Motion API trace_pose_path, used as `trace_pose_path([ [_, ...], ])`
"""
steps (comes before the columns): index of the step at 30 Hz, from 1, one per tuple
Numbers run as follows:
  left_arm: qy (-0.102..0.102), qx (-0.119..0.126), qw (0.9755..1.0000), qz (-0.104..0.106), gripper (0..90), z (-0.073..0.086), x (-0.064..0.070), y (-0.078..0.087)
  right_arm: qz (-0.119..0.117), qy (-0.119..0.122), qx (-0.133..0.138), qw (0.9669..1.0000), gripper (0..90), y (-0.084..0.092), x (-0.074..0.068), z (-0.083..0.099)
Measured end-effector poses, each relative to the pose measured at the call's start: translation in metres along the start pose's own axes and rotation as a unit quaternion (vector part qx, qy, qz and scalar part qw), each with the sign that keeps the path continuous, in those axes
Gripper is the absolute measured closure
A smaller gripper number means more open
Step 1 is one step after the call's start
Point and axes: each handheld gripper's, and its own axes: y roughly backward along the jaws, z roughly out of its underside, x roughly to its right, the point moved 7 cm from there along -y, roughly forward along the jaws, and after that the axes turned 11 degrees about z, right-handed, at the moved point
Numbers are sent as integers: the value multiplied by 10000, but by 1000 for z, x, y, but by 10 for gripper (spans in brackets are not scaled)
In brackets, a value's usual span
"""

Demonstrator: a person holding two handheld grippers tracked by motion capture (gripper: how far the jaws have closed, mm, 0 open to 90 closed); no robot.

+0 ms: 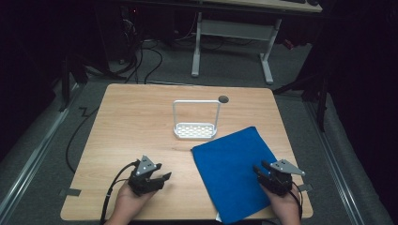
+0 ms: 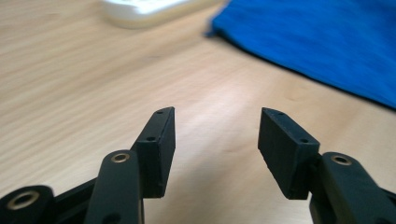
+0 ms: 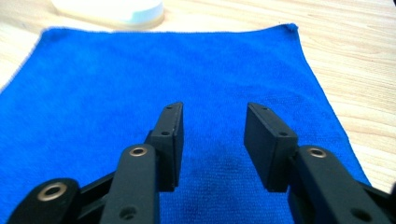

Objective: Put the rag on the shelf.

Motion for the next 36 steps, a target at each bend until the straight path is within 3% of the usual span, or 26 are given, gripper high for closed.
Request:
trace_pose_path([
  [3,62,86,9999,-67,466,-2,-4,2,19,-75,-67,9999,594,-5,0,0],
  [8,-48,29,9999,-154,460,-2,-7,0,18,-18,-2,10000,589,-5,2,0],
  [13,52,44,9999,-135,457,0,-11,1,67,-73,10,10000,586,-5,6,0],
  [16,53,105,9998,-157,457,-1,-12,4,9,-144,-35,9999,594,-6,6,1],
  [19,118,144,9998,-115,459,-1,-13,5,-123,-151,-89,9998,659,-6,2,2],
  [24,127,148,9997,-144,459,-1,-14,5,-397,122,-340,9986,894,-8,-12,7],
  [29,122,164,9997,-130,457,-1,-14,6,-467,362,-538,9968,900,-14,-23,12],
  [32,133,194,9997,-90,457,-2,-12,6,-585,577,-788,9935,900,-20,-33,18],
  [36,105,174,9998,-4,458,-3,-8,4,-709,653,-788,9922,900,-20,-40,19],
])
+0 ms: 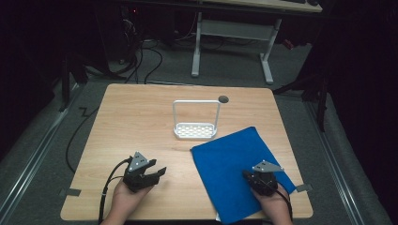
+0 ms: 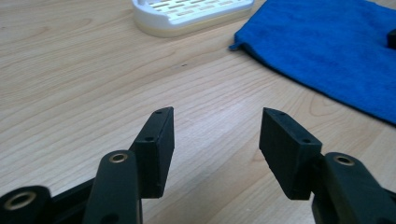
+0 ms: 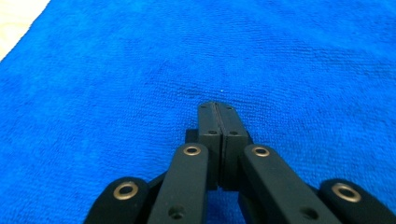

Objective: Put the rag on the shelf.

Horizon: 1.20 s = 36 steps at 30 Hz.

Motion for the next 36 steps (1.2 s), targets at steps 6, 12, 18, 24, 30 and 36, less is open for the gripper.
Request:
trace_pose_path([
  [6,-126,-88,9996,229,457,-1,20,-11,-268,274,21,9993,900,2,-23,-2],
  [12,-150,-156,9973,699,478,-2,48,-23,-549,594,42,9967,900,4,-49,-6],
  [18,-457,-618,9887,1285,548,6,97,-47,-761,862,103,9933,900,3,-72,-10],
  [24,-743,-1082,9840,1202,777,17,102,-59,-619,760,340,9946,900,9,-63,-16],
  [30,-475,-1041,9873,1099,814,17,81,-49,-354,339,386,9981,900,10,-30,-18],
  [36,-197,-928,9931,684,814,23,52,-28,-244,127,381,9989,900,-2,-11,-29],
])
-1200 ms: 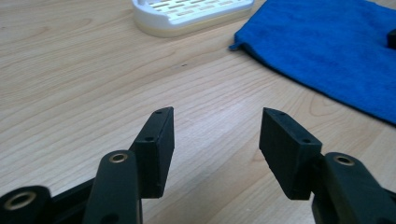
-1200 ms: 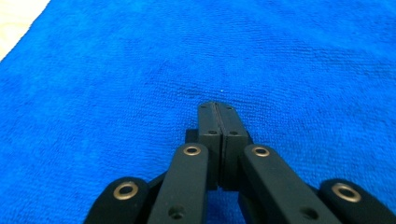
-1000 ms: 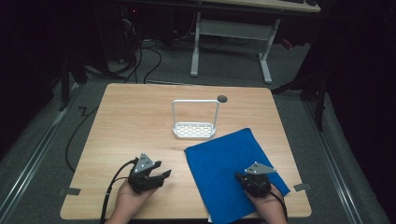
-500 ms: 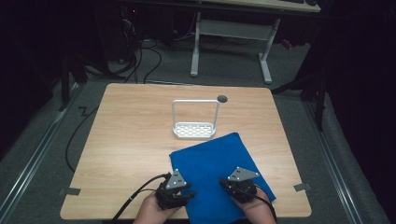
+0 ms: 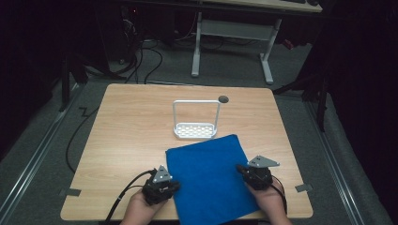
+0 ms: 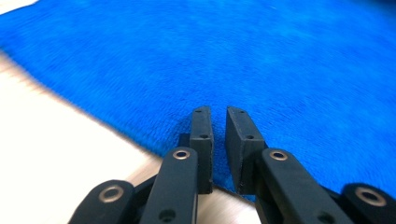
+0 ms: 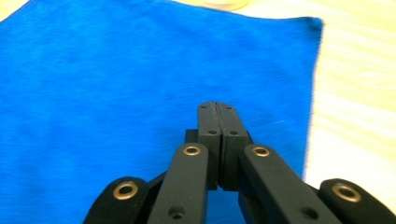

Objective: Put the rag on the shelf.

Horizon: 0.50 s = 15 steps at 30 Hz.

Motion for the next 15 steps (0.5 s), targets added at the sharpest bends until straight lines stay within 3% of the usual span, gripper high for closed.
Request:
trace_pose_path([
  [2,55,22,10000,-71,814,2,-5,4,0,-19,3,10000,900,-3,2,-2],
  [3,163,109,9995,-250,814,5,-15,12,-9,-22,-38,10000,900,-10,4,-4],
  [9,473,291,9957,-742,770,9,-46,31,-84,27,-126,9999,900,-25,0,-10],
  [11,512,504,9956,-607,722,2,-44,30,-127,40,-149,9998,900,-30,-2,-12],
  [15,304,385,9972,-559,647,-2,-39,19,-159,99,-229,9996,900,-34,-6,-11],
])
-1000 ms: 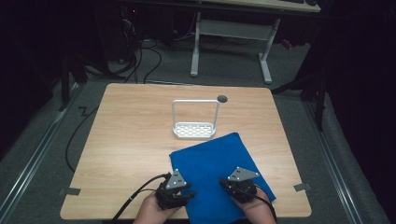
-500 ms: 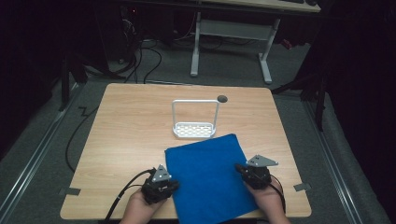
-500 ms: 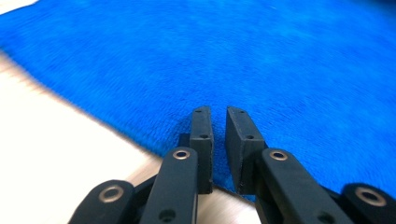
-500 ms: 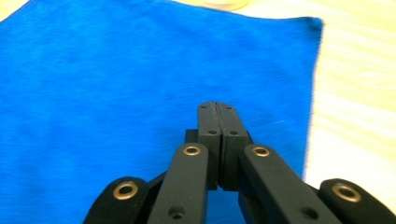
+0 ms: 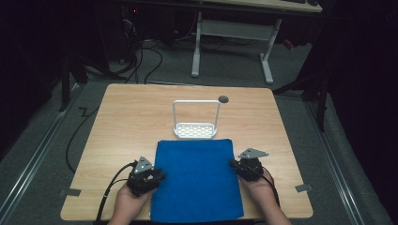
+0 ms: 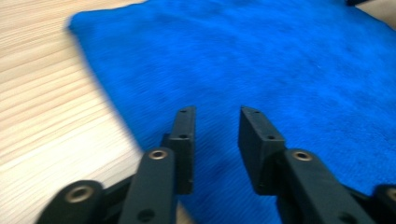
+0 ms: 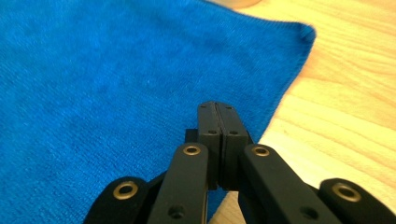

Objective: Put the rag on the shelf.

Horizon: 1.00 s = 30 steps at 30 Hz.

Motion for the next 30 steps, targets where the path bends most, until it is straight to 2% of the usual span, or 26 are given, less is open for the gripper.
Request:
trace_pose_path([
  [1,-104,-56,9999,-20,647,2,2,-6,2,41,-38,10000,900,-1,-1,1],
  [2,-138,-46,9999,-46,650,2,2,-6,19,96,-105,9999,900,-3,-2,3],
  [5,-168,-101,9998,-33,679,2,2,-5,16,147,-81,9999,900,1,-6,6],
  [9,-128,-147,9998,103,686,7,5,-1,-7,185,-66,9998,900,5,-9,9],
  [12,-93,-247,9993,272,691,16,13,9,-98,184,-56,9998,900,12,-13,16],
  [19,-79,-325,9986,399,696,26,19,20,-291,272,-92,9992,900,26,-23,27],
  [24,-27,-374,9982,476,695,26,19,21,-356,299,-82,9989,879,32,-26,29],
  [27,-61,-67,9997,226,654,16,5,25,-262,109,68,9996,812,35,-19,29],
  [30,120,317,9994,13,626,3,-18,30,-241,-80,113,9996,782,36,-12,30],
])
